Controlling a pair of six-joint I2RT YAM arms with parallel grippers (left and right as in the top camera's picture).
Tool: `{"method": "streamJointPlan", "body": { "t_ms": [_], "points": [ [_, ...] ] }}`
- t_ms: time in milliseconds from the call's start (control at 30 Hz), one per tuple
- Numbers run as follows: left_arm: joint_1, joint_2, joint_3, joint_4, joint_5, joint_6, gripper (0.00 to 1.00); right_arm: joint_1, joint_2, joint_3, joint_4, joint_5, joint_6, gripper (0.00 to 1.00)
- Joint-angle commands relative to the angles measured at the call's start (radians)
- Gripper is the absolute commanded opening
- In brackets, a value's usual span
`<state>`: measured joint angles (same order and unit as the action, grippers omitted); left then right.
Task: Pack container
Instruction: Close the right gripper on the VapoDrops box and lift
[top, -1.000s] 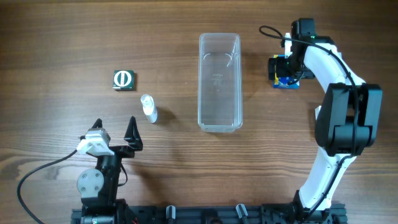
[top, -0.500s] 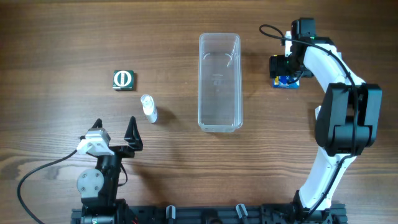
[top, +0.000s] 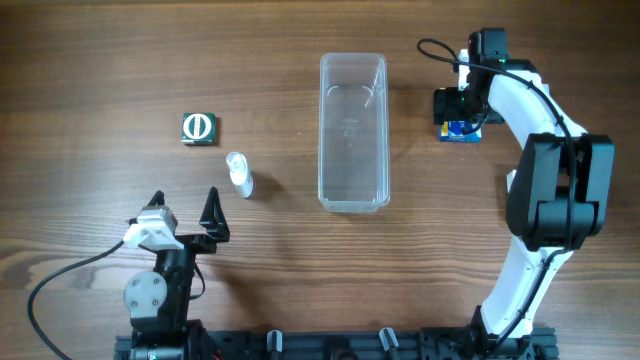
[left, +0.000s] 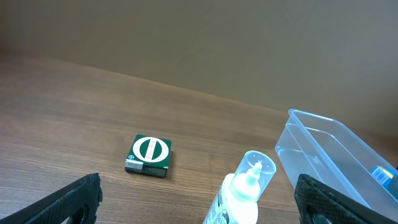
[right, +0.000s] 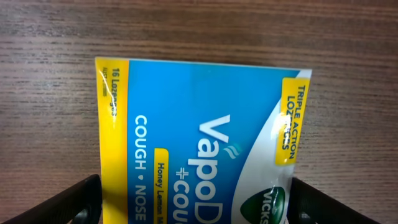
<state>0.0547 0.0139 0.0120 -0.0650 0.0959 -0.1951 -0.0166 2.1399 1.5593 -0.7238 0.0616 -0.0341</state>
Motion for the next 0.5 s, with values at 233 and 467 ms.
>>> {"method": "streamJointPlan", "body": {
  "t_ms": [233, 467],
  "points": [
    [0.008, -0.007, -0.006, -0.002, 0.012, 0.016, 1.0, -0.003, 0.017, -0.011, 0.005, 0.069, 0.008, 0.9],
    [0.008, -0.007, -0.006, -0.002, 0.012, 0.016, 1.0, -0.003, 0.017, -0.031, 0.016, 0.034, -0.025, 0.91]
  ]
}}
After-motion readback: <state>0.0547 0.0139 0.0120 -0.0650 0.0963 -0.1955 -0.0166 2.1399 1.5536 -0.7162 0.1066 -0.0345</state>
